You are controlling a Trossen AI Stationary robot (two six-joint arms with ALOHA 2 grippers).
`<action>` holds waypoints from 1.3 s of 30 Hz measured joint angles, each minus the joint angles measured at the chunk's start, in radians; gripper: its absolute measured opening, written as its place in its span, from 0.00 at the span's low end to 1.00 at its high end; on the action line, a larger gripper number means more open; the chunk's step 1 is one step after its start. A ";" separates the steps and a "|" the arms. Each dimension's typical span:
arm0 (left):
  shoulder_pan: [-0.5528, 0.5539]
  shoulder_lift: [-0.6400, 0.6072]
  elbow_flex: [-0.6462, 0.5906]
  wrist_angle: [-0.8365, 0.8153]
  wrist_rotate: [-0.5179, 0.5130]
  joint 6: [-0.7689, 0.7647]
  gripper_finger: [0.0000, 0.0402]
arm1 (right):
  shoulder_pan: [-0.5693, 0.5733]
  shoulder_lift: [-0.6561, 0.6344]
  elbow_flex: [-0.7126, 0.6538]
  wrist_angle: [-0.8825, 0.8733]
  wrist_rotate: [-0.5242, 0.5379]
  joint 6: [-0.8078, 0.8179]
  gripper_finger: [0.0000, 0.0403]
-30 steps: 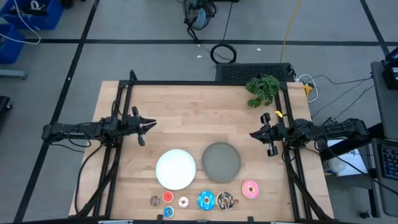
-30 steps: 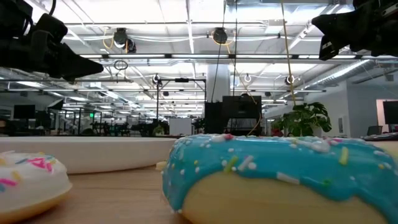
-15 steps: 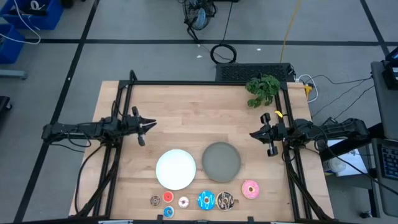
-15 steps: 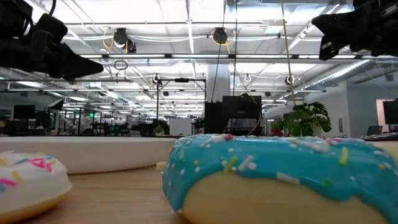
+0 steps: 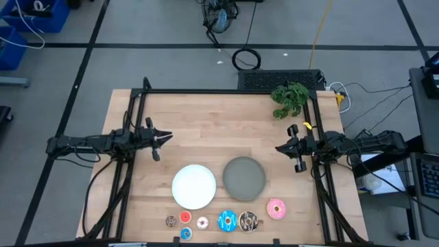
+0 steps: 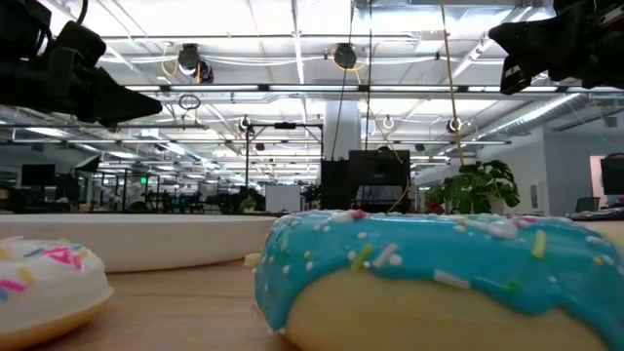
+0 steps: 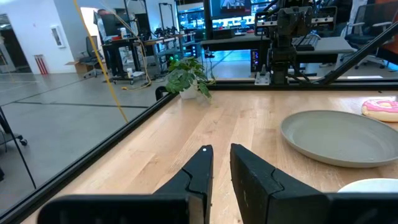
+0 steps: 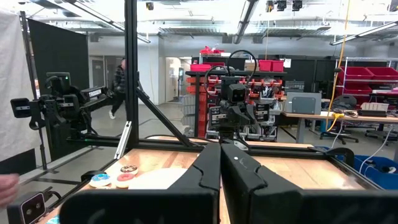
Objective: Pick & Place donuts
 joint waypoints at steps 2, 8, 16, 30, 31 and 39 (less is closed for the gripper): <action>0.000 0.000 0.000 0.000 0.000 0.000 0.16 | 0.000 0.000 0.000 0.000 0.000 0.000 0.00; 0.000 0.000 0.000 0.000 0.000 0.000 0.16 | 0.000 0.000 -0.001 0.000 0.000 0.000 0.00; 0.000 0.000 -0.001 0.004 0.000 0.000 0.16 | 0.000 0.000 -0.001 0.000 0.000 0.000 0.00; 0.000 0.000 -0.001 0.030 0.004 -0.148 0.16 | 0.000 0.000 -0.001 0.032 0.000 0.003 0.00; 0.000 0.000 -0.001 0.030 0.004 -0.148 0.16 | 0.000 0.000 -0.001 0.029 0.000 0.003 0.00; 0.000 0.000 -0.001 0.004 -0.014 -0.133 0.16 | 0.000 0.000 0.000 0.019 0.002 0.003 0.00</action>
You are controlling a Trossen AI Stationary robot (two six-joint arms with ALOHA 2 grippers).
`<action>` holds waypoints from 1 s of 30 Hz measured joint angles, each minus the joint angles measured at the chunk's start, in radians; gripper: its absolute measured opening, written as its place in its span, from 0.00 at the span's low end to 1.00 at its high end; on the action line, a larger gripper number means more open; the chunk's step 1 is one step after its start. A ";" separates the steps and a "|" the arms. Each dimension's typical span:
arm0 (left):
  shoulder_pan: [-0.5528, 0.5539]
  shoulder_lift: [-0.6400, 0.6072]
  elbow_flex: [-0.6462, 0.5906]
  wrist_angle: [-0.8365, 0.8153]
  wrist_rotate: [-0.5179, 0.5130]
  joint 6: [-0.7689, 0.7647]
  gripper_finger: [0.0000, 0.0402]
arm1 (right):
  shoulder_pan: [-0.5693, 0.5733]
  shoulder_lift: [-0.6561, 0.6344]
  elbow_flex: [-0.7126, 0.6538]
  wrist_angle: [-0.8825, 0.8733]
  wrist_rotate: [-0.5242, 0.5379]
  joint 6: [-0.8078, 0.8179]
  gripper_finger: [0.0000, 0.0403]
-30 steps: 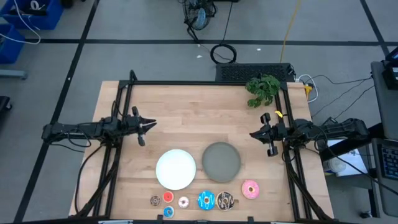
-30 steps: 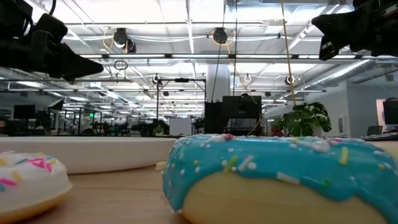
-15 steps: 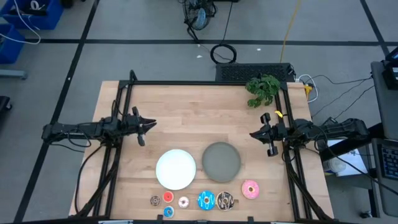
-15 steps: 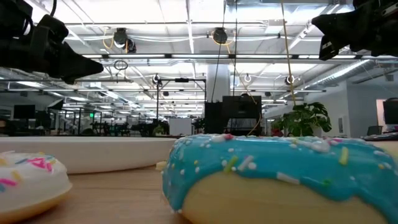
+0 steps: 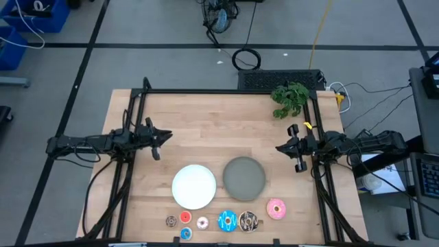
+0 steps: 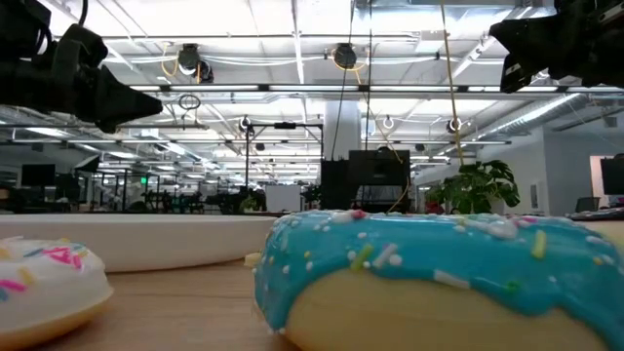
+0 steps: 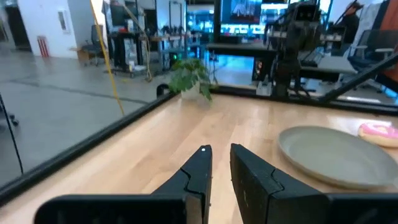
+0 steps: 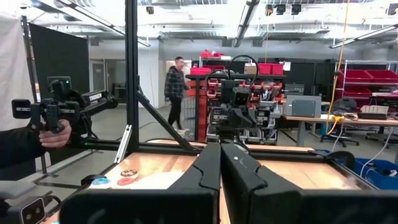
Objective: Pick & Place donuts
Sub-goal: Put the small brown donut on the white plate
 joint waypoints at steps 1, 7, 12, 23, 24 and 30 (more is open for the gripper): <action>0.000 0.000 0.000 -0.001 0.005 -0.005 0.16 | 0.000 0.000 0.000 0.004 0.000 0.000 0.00; 0.000 0.000 0.000 0.038 0.014 -0.013 0.16 | 0.000 0.000 0.001 -0.005 -0.001 0.000 0.00; -0.049 0.026 0.039 0.029 0.130 0.103 0.16 | 0.000 0.000 0.001 0.013 -0.001 -0.001 0.00; -0.405 0.515 0.536 -0.294 -0.314 0.036 0.16 | 0.000 0.000 0.001 -0.043 -0.002 -0.016 0.00; -0.436 0.583 0.601 -0.363 -0.357 0.001 0.16 | 0.000 0.000 0.000 -0.047 -0.002 -0.016 0.00; -0.610 0.918 1.013 -0.912 -0.474 -0.326 0.16 | 0.000 0.000 0.000 -0.079 -0.002 -0.017 0.00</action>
